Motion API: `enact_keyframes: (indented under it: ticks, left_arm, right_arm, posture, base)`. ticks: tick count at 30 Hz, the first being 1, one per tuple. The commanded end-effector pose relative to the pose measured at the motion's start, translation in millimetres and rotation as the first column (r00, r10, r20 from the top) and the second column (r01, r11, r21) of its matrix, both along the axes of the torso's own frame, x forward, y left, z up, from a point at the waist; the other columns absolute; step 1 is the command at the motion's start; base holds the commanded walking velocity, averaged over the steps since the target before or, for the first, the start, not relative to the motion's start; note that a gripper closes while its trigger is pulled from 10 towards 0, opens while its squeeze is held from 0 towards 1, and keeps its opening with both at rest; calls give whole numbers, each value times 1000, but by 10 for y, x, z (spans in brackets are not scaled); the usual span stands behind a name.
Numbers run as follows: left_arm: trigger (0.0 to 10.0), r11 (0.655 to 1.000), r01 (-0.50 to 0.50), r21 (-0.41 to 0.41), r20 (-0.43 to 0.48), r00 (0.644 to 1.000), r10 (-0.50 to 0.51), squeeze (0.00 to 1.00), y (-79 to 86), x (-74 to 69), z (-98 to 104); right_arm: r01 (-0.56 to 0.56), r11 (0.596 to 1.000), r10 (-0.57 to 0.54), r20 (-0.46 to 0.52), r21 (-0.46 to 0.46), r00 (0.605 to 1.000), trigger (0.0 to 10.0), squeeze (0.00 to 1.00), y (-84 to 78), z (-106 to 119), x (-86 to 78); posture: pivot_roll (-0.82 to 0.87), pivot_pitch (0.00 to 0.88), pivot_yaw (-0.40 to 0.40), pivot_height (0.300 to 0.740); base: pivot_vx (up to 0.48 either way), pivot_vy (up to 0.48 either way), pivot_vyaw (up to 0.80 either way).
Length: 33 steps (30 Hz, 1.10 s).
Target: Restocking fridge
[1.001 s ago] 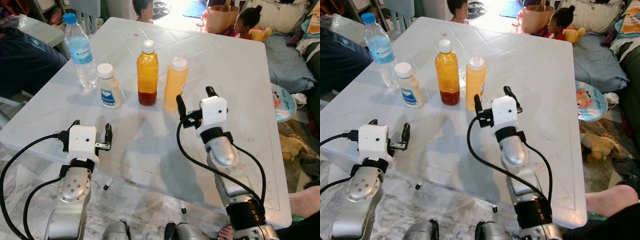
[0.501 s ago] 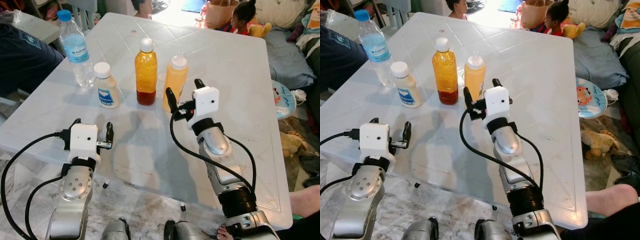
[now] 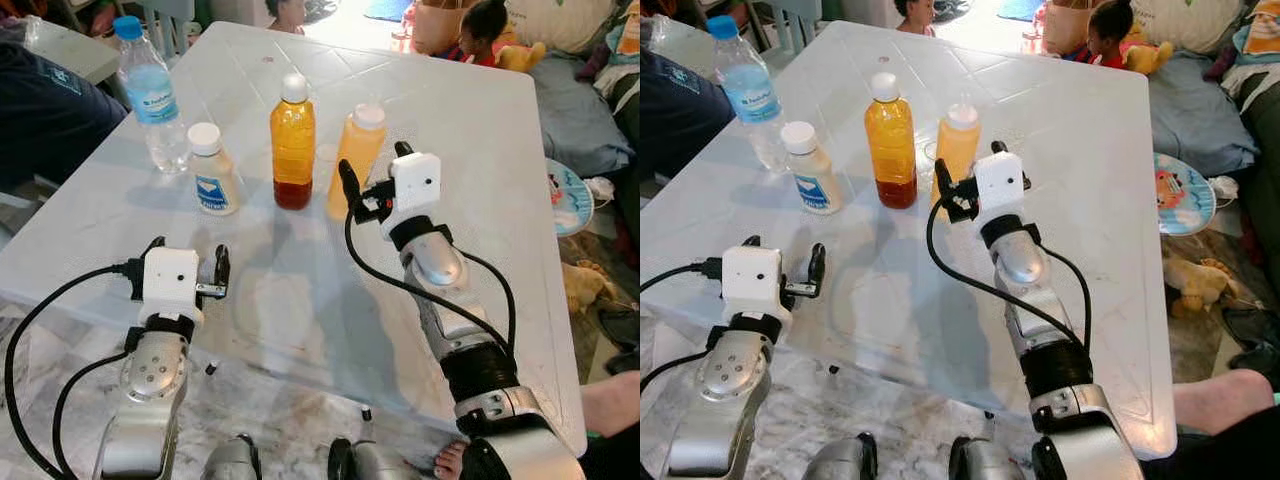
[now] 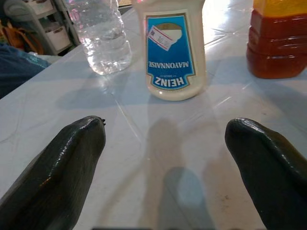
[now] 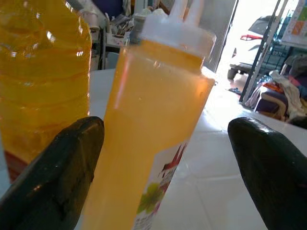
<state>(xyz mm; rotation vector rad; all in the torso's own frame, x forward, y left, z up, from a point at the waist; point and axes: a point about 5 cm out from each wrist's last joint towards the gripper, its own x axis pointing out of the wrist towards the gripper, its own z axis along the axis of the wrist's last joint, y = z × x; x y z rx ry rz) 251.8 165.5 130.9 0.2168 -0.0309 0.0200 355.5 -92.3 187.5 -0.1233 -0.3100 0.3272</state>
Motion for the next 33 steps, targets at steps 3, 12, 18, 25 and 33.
enact_keyframes:
  ticks: [3, 12, 18, 25, 33]
  left_arm:
    - [10000, 1000, -6, 8, -6, 1000, 6, 0, -7, -16, 0]
    - [10000, 1000, -15, 14, -7, 1000, 15, 0, 14, -34, 2]
    - [10000, 1000, -11, 16, -8, 1000, 11, 0, 1, -31, 5]
    - [10000, 1000, -7, 15, -7, 1000, 7, 0, -18, -25, 8]
    - [10000, 1000, -8, 12, -9, 1000, 8, 0, -32, -37, 7]
  right_arm:
    - [-35, 999, 35, -6, 2, 999, 10000, 0, 38, 9, 49]
    - [-116, 993, 115, -32, -6, 993, 10000, 0, 124, 32, 119]
    - [-179, 983, 178, -39, -33, 983, 10000, 0, 164, 61, 168]
    - [-183, 981, 183, -13, -65, 983, 10000, 0, 155, 126, 199]
    - [-192, 979, 195, 45, -73, 980, 10000, 0, 191, 215, 193]
  posture:
    - [112, 199, -57, 740]
    - [123, 203, -61, 740]
    - [122, 206, -58, 740]
    - [121, 210, -59, 740]
    - [122, 216, -63, 740]
  base:
    - [0, 0, 0]
    - [0, 0, 0]
    - [0, 0, 0]
    - [0, 0, 0]
    - [0, 0, 0]
